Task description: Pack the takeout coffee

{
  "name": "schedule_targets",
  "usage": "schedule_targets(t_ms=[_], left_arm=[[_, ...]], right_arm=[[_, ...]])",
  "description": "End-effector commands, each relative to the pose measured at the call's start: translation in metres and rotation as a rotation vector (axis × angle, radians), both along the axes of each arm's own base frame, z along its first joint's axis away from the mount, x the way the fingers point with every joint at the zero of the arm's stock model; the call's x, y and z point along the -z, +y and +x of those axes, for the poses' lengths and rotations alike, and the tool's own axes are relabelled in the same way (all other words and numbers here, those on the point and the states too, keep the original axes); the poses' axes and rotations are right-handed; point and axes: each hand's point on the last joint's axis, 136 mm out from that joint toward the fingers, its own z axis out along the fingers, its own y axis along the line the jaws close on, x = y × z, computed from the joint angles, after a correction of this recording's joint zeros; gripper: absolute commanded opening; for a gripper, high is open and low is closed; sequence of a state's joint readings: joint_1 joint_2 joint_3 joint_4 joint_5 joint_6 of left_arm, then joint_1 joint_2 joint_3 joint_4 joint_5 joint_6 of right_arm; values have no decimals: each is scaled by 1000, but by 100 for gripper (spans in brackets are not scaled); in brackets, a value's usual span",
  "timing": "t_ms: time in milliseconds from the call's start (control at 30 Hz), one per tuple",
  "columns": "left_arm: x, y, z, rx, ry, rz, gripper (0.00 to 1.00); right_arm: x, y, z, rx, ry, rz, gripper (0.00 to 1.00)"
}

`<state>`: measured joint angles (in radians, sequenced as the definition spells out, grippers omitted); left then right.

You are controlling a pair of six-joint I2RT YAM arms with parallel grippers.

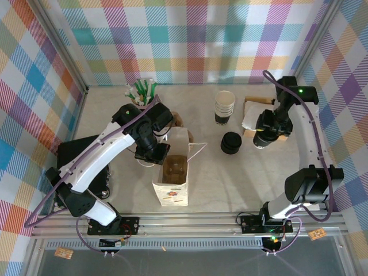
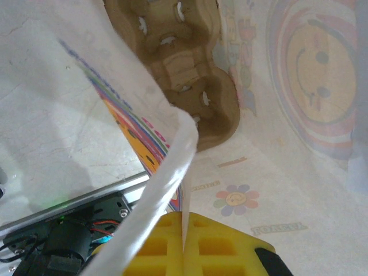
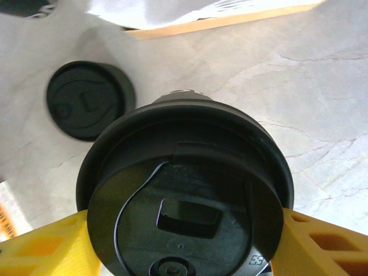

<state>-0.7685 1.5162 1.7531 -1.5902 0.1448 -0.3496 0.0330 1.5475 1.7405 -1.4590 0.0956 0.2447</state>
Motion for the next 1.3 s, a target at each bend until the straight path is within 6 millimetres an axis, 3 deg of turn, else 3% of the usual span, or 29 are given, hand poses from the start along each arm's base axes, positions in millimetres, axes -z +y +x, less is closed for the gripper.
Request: schedule_targets(t_ms=[0,467,767,1000,1267], left_arm=[[-6,4,4,0,-38,-25,0],[0,11,12,8,-66,38,0],[-5,9,16,9,-72,42,0],[-6,7,20,5,-75,47,0],[-7,9,23,-7,-80,67,0]], right_arm=[[-19,22,-20,-9,28,20,46],[-72,93,-54,-90,-11,48,43],[-113,140,-66,-133,-108,230,40],[-123,170,-70,-180,-110,294,38],[-134,190,-76,-205,-124,347,35]])
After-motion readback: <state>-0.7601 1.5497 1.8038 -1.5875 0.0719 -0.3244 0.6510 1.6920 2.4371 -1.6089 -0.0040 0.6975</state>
